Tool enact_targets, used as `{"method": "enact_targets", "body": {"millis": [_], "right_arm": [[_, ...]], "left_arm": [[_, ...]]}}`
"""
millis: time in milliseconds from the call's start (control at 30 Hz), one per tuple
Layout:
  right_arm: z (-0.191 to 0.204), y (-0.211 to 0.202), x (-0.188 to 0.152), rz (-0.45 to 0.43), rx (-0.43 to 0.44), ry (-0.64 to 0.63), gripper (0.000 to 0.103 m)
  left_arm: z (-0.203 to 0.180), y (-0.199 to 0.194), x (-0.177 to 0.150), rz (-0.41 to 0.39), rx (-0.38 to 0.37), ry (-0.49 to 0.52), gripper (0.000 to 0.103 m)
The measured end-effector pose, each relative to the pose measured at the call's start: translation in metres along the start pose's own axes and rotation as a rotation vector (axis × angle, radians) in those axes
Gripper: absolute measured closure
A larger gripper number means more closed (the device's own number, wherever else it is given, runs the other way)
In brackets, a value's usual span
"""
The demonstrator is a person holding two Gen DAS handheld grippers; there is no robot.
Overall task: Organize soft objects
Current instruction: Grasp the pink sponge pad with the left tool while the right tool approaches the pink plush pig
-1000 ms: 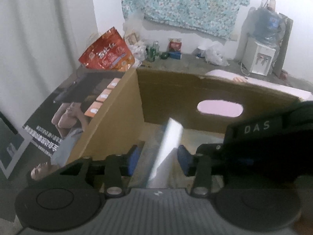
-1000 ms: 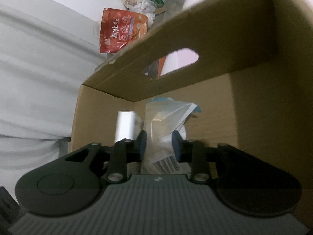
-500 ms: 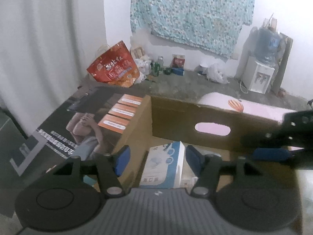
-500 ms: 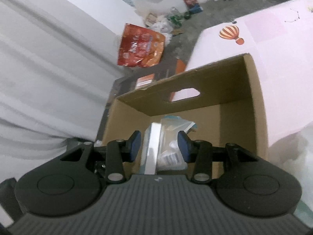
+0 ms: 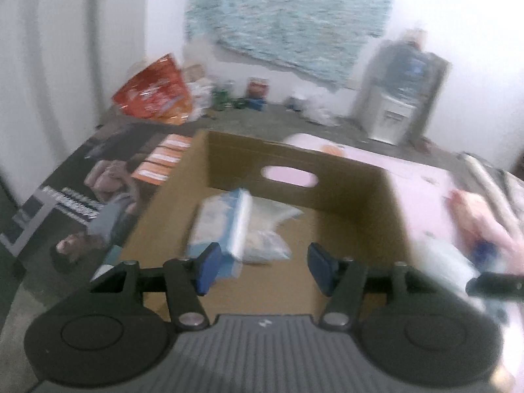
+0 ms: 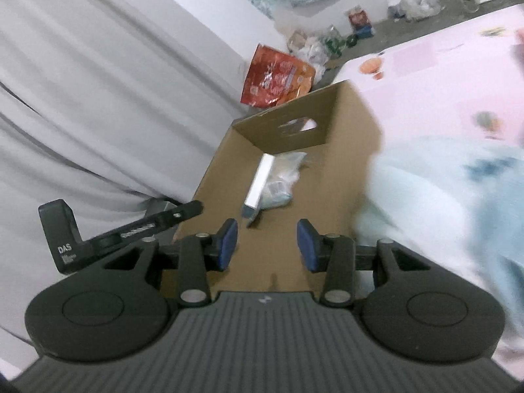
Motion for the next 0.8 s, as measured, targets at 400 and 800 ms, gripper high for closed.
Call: {"method": "enact_targets", "body": {"millis": [400,800], "right_arm": [[-0.133,-0.25,-0.052,-0.413,-0.285,0.159,0.046],[-0.186,-0.242,-0.108,-0.438,-0.272,0.322,0.045]], "left_arm": [[-0.113,-0.087,-0.055,-0.092,-0.365,0.071,0.022],[-0.248,-0.067,-0.108,-0.05,-0.494,0.401,0.022]]}}
Point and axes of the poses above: each gripper's, at about its wrist camera, not at the fingertips, and y roughly the way its jaws point, z to its left, x to its top, the point moved 3 cm from there along y, roughly the way its jaws point, and after that the axes turned 11 degrees about -z, right-handed, at the moved point
